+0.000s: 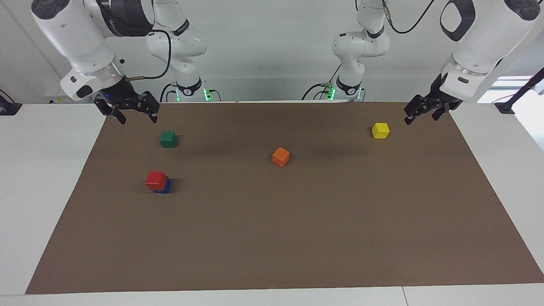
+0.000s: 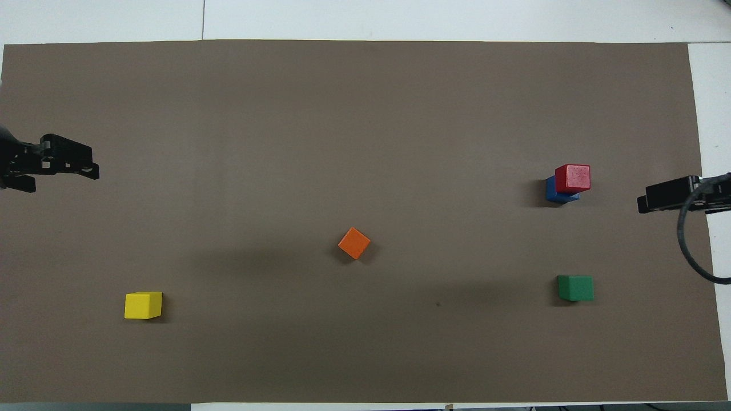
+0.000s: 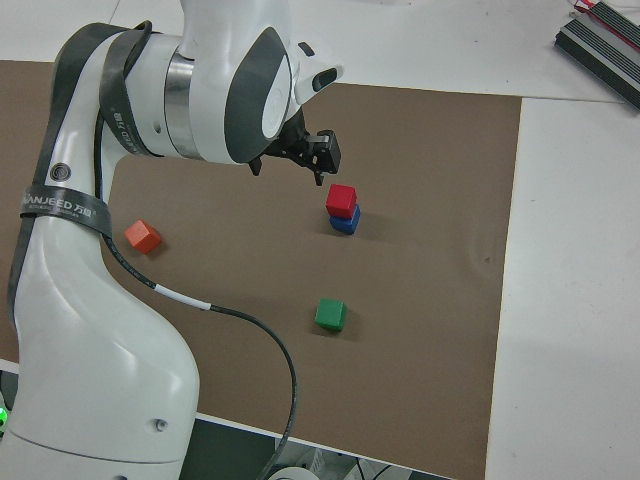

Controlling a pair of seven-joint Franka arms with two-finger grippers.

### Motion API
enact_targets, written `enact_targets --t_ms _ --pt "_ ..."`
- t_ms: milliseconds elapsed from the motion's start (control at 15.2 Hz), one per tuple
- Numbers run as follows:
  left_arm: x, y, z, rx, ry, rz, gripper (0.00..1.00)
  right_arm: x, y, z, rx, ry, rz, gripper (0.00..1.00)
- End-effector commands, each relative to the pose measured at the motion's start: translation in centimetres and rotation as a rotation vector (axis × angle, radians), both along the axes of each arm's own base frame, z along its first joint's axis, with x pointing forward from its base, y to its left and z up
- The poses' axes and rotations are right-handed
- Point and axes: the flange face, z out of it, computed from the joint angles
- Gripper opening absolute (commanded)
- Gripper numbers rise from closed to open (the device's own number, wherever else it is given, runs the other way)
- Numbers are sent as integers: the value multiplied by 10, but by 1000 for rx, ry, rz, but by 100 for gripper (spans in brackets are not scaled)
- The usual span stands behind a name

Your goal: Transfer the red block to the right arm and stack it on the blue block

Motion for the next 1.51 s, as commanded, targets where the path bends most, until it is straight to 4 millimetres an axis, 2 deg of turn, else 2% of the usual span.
enact_targets --t_ms 0,197,1447 --pt "-8 -2 3 -4 4 -9 100 4 -8 3 -3 1 -37 100" --pt "-8 0 3 -4 4 -6 100 9 -11 0 -26 -6 -84 100" --pt "-8 2 2 -4 5 -1 100 10 -17 -1 -104 -13 -30 100"
